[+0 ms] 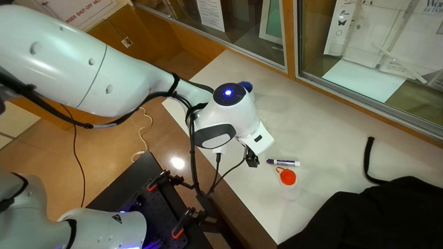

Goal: Put the cup upright, then put the marker in the cup

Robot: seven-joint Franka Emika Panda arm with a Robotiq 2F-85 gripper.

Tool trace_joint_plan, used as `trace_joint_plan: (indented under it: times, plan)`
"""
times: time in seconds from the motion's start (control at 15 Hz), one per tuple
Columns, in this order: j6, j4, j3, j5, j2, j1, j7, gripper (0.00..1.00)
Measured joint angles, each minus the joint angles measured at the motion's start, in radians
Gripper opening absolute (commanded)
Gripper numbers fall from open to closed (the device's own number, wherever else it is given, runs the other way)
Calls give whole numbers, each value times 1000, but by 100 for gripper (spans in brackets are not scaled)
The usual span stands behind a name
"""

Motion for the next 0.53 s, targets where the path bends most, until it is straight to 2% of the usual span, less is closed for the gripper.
trace_joint_plan:
  times: [0.53]
  plan:
    - [12, 111, 3, 54, 127, -1, 53, 100]
